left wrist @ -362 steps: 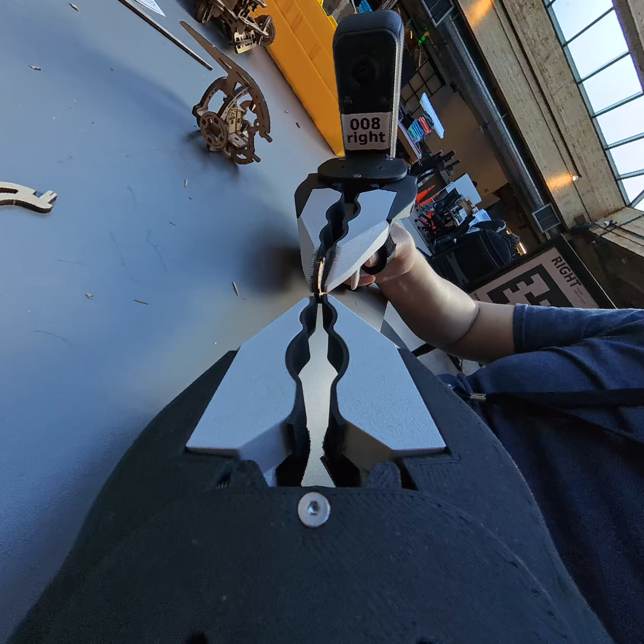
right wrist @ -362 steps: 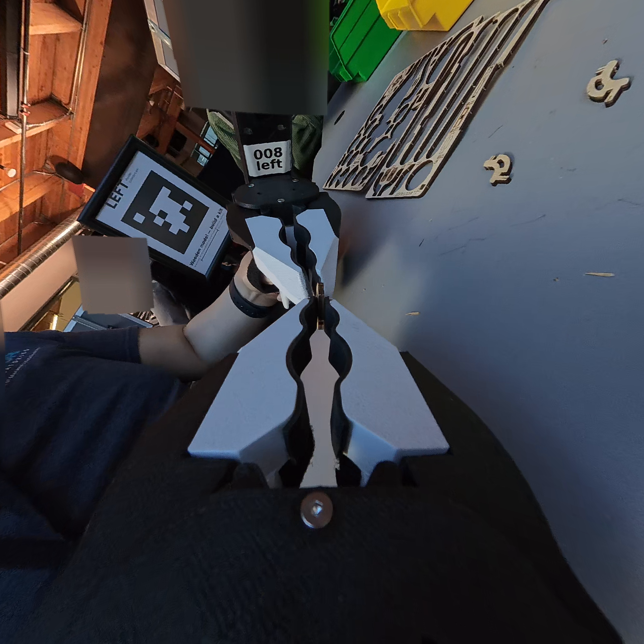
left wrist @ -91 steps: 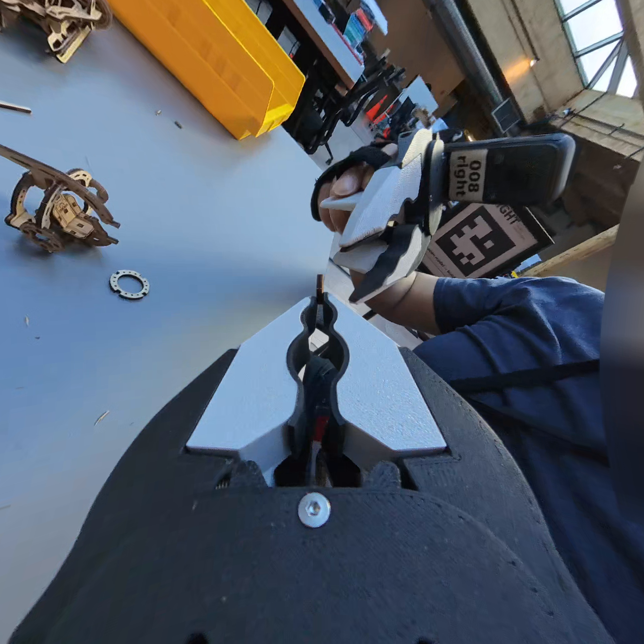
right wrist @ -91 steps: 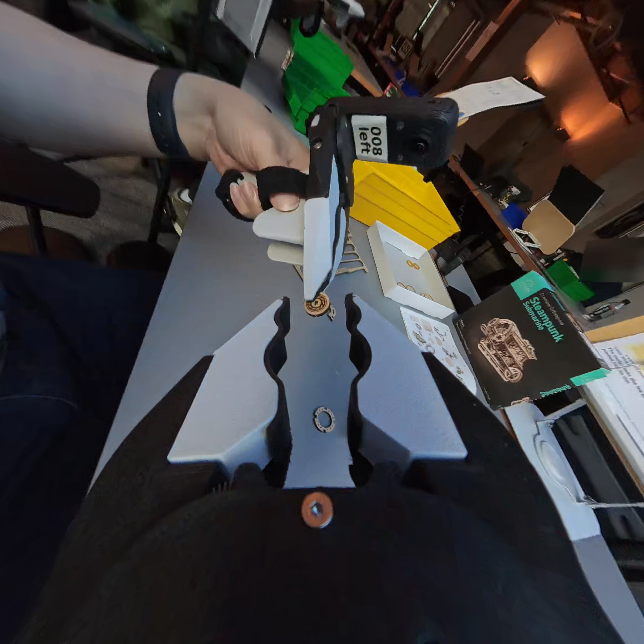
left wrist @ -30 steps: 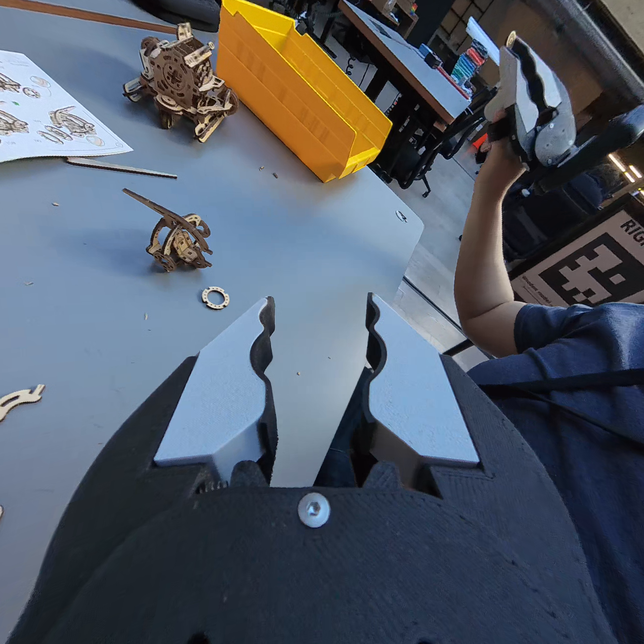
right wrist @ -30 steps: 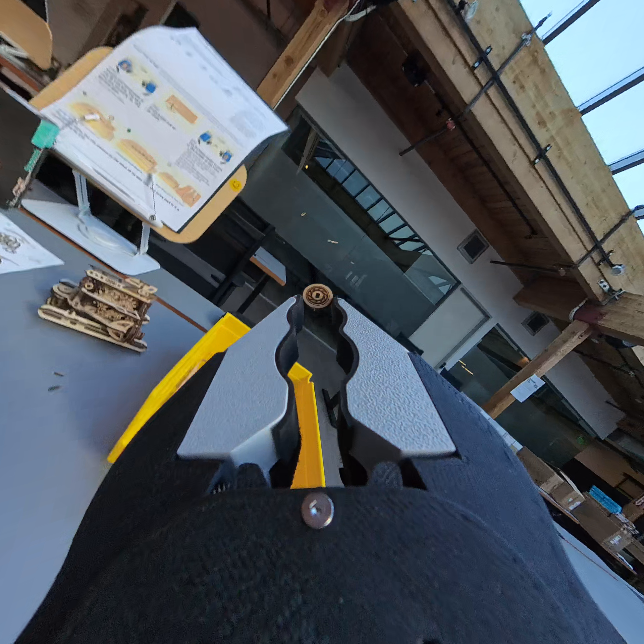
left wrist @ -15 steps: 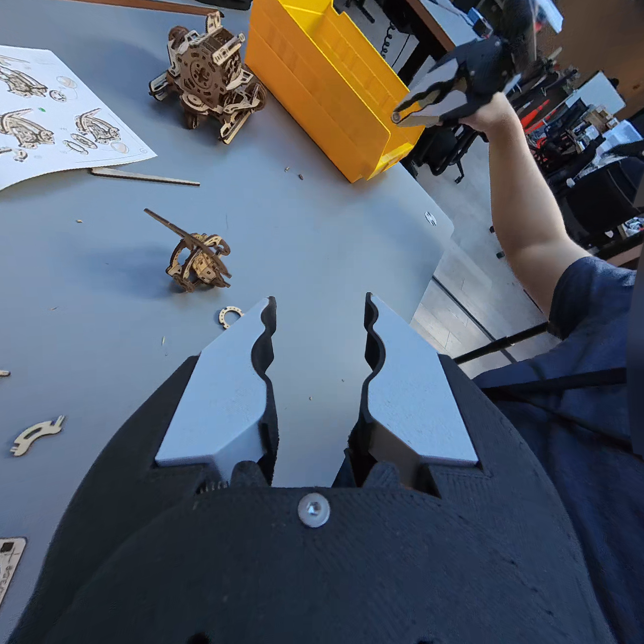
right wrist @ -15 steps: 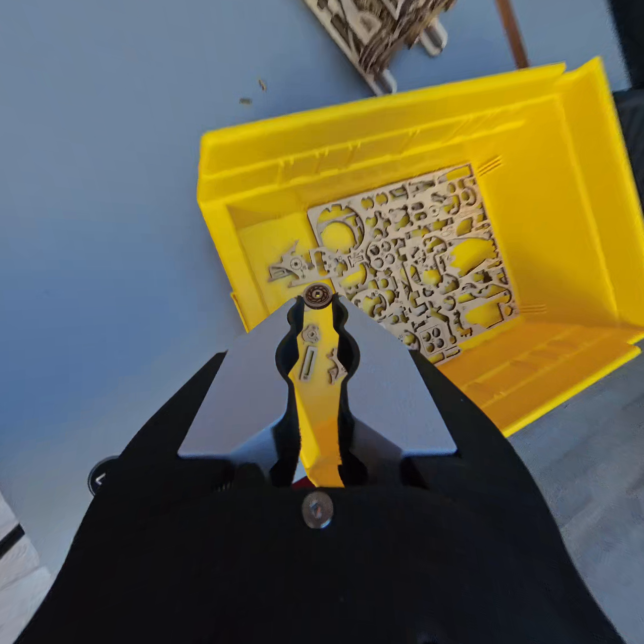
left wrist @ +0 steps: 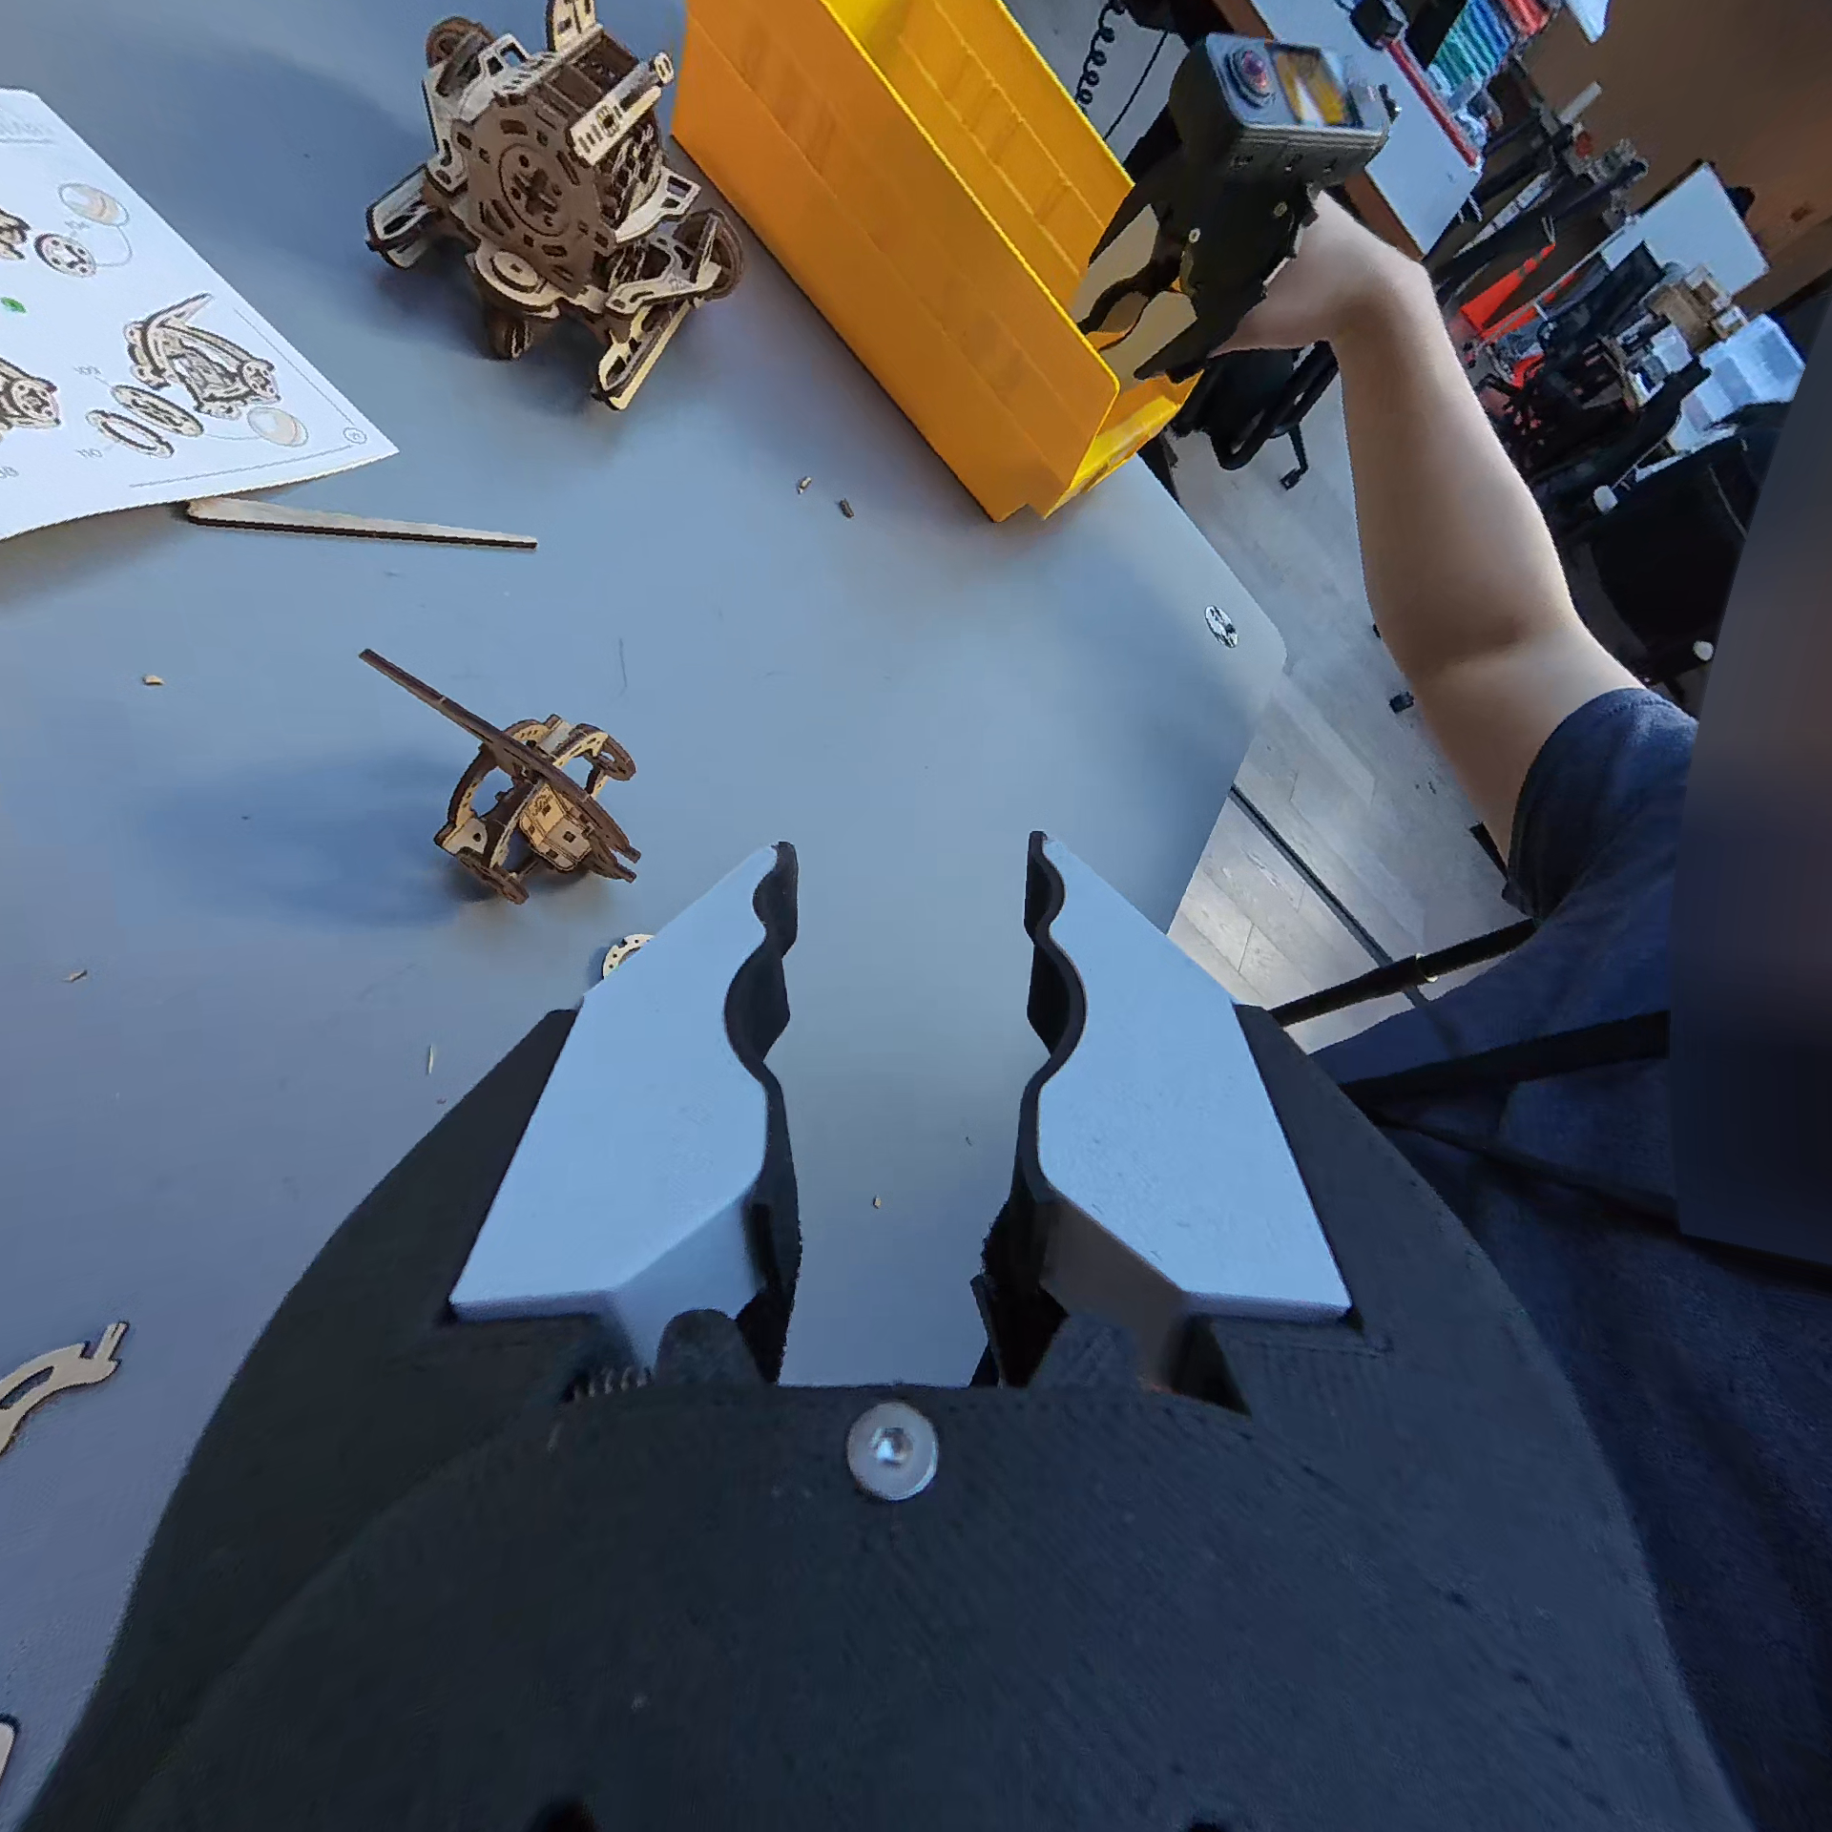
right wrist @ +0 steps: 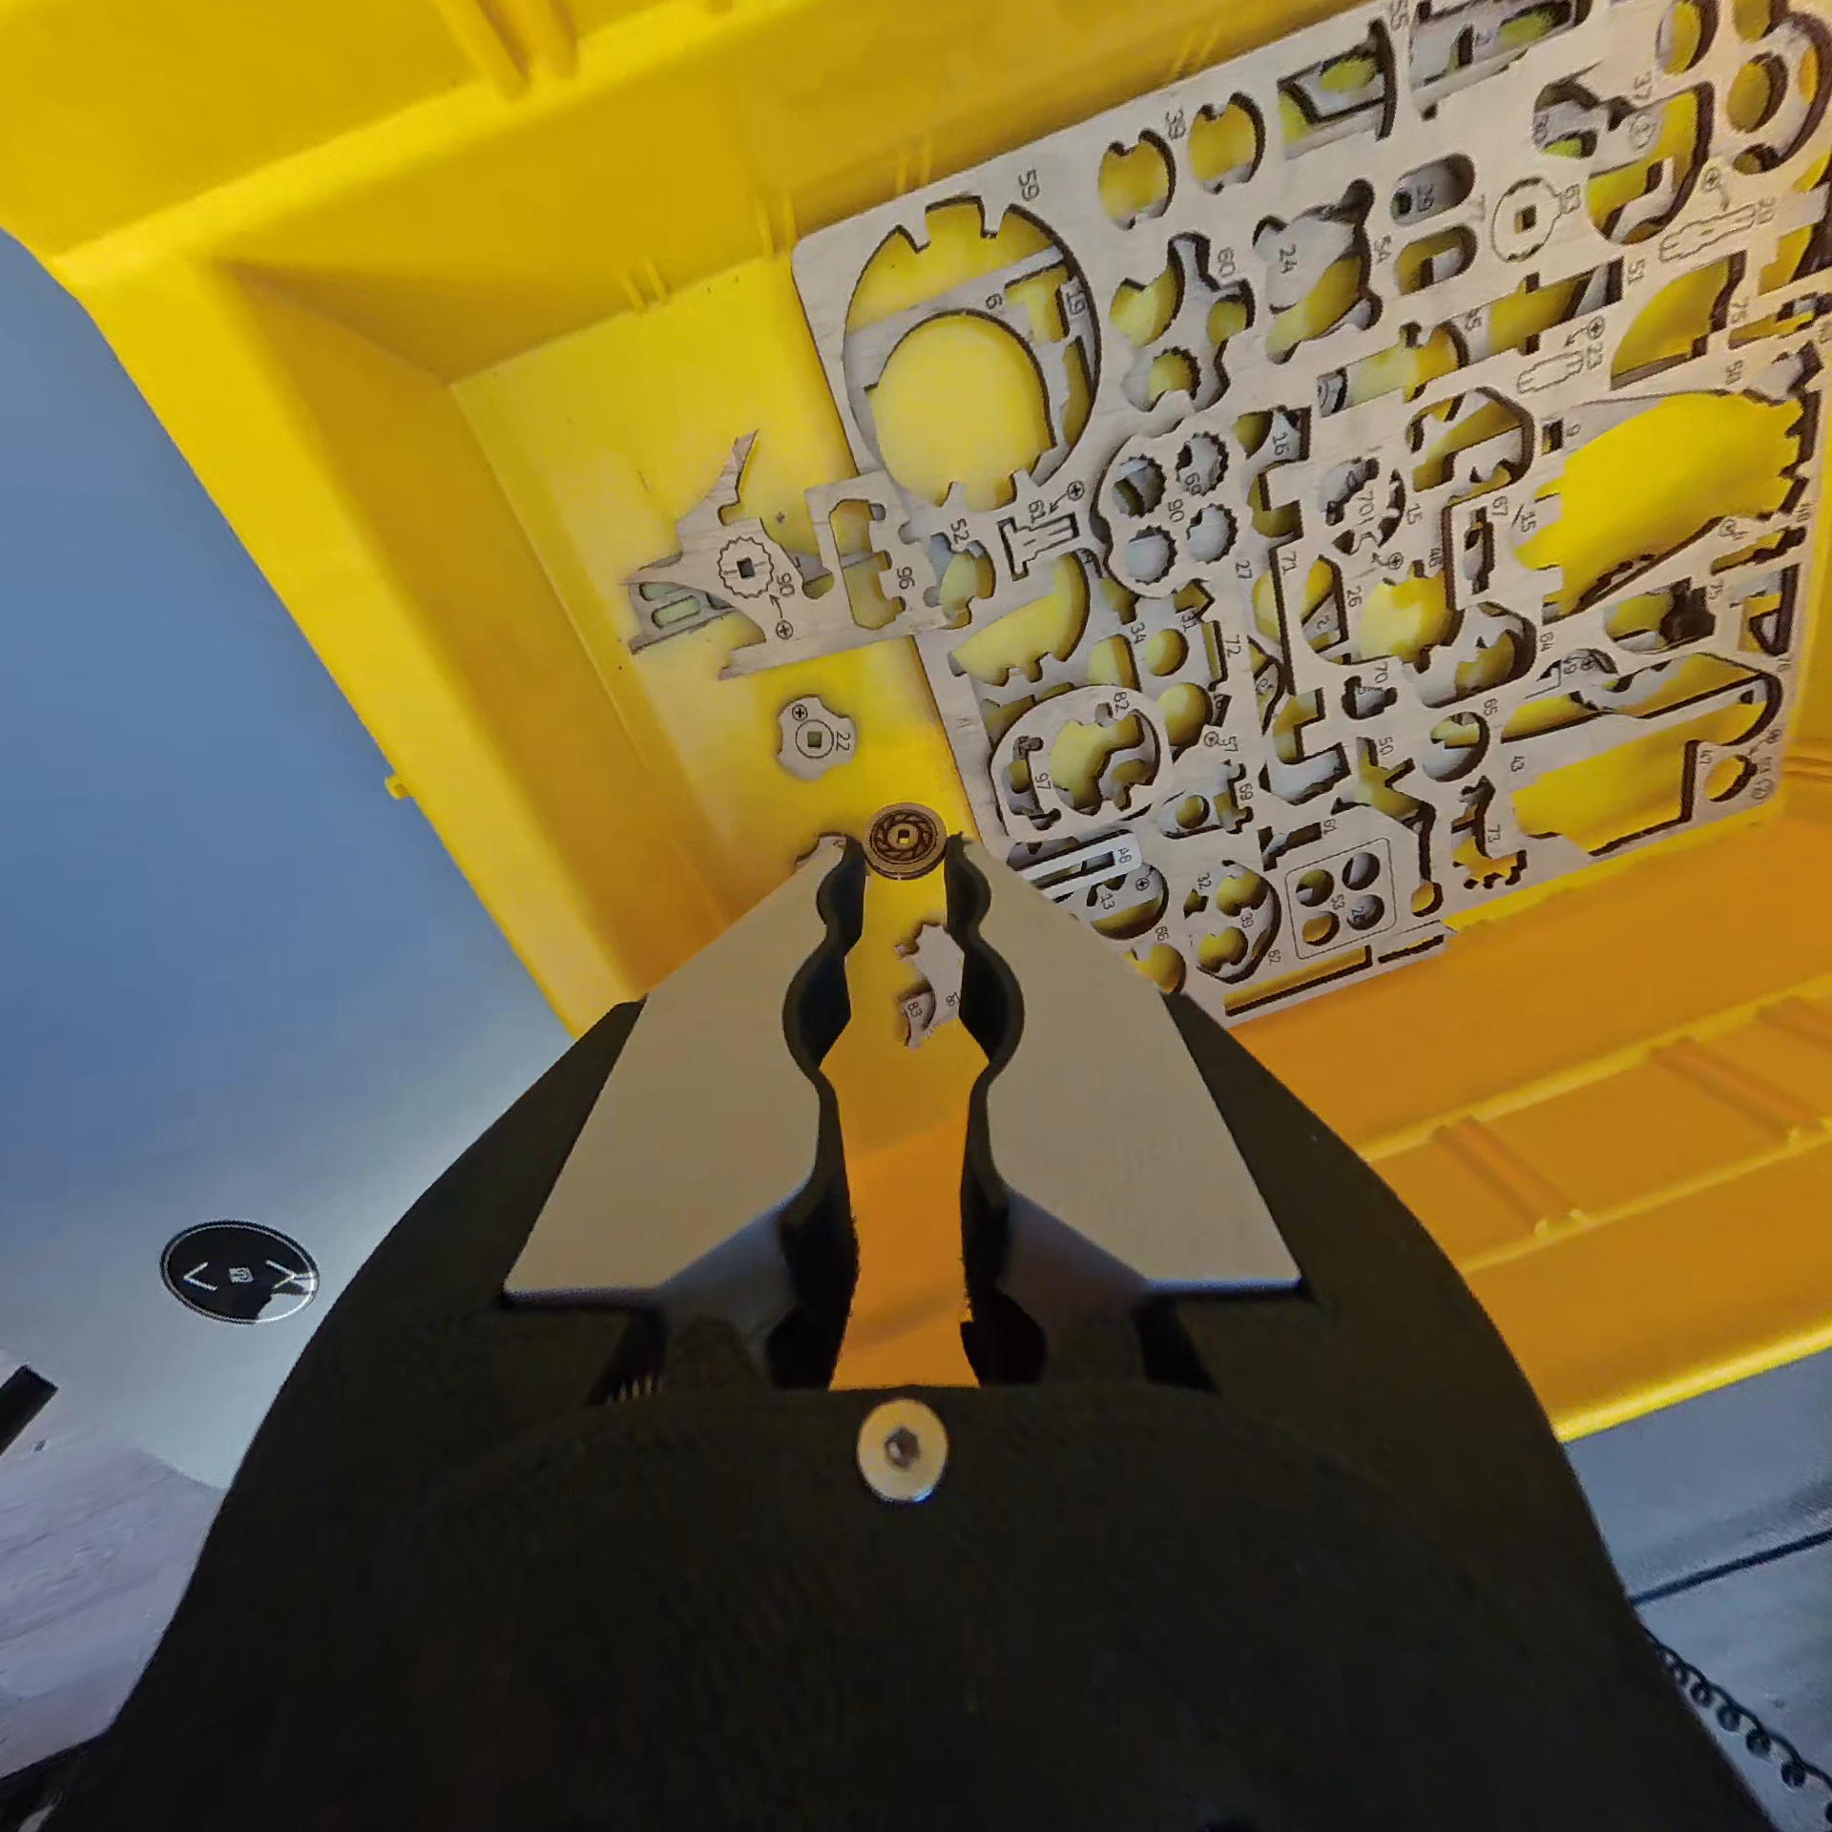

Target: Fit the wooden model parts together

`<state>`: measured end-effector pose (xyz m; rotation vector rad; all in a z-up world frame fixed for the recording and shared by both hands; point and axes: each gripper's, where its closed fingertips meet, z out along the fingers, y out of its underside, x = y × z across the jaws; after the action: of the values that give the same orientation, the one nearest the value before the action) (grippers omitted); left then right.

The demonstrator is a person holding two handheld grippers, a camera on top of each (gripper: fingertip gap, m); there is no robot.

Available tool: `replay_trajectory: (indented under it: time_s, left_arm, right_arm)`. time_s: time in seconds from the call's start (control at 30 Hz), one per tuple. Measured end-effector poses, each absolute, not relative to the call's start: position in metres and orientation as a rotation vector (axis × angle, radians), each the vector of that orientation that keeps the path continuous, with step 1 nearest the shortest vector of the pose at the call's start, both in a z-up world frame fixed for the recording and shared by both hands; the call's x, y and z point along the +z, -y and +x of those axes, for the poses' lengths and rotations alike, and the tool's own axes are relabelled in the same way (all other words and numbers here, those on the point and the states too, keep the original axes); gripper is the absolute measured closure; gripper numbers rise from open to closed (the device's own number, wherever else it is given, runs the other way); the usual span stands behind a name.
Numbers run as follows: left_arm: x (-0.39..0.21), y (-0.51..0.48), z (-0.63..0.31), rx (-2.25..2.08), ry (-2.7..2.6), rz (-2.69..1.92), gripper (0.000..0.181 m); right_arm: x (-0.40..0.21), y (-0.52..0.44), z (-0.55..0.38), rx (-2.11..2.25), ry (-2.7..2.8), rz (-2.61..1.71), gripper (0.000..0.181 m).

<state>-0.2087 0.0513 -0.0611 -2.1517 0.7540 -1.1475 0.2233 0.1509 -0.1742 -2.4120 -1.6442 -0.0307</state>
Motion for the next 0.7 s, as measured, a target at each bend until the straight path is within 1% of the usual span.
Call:
replay_trajectory:
  time_s: [0.33, 0.7]
  left_arm:
    - [-0.065, -0.054, -0.209, -1.162, -0.744, -2.16, 0.138]
    - [-0.068, -0.052, -0.206, -1.184, -0.749, -2.162, 0.139]
  right_arm:
    - [-0.185, -0.154, 0.22, -0.047, 1.787, -2.397, 0.166]
    - [-0.185, -0.153, 0.223, 0.006, 1.775, -2.405, 0.166]
